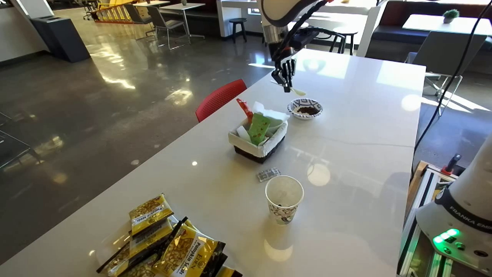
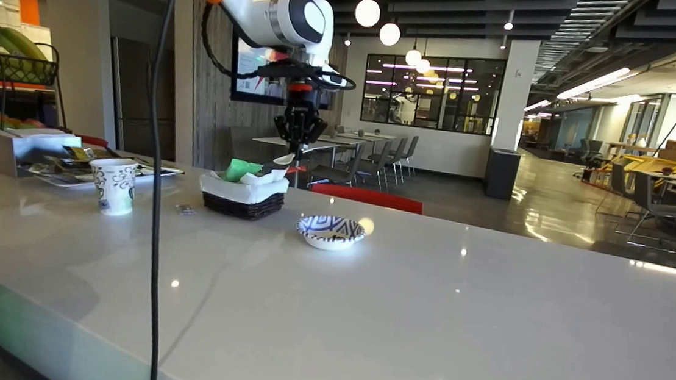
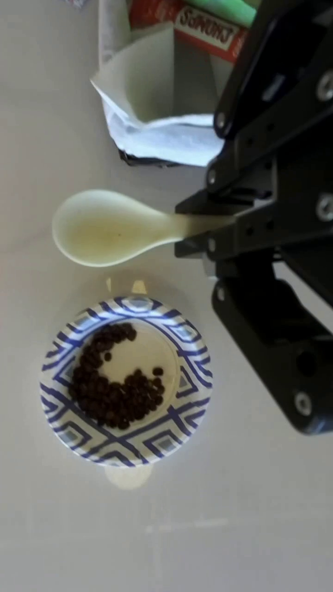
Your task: Use the plastic spoon to put some of the contents of the plate into the paper cup
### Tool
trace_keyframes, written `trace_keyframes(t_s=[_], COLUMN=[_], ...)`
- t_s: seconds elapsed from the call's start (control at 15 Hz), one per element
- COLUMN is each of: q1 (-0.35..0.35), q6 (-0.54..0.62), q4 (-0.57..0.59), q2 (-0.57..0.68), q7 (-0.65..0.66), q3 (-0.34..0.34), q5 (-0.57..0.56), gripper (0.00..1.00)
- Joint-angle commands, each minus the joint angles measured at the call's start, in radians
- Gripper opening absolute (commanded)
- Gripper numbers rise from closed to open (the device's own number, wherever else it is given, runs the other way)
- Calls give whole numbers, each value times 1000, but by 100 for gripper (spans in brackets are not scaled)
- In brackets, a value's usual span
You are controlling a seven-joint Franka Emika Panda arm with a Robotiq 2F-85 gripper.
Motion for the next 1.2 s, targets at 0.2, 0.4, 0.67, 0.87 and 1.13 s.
trace_keyframes(t_s=[0.2,0.4,0.67,0.87,1.13], q1=[-37,-40,-52,-78,-108], q6=[11,10,72,145,245], q4=[73,86,40,17,-24], q2=[73,80,70,81,101], q7=[44,47,-83,-181,-265], q3=[13,12,16,18,22], q5=[-48,-48,-107,-97,-76], gripper=[14,14,4,4,4])
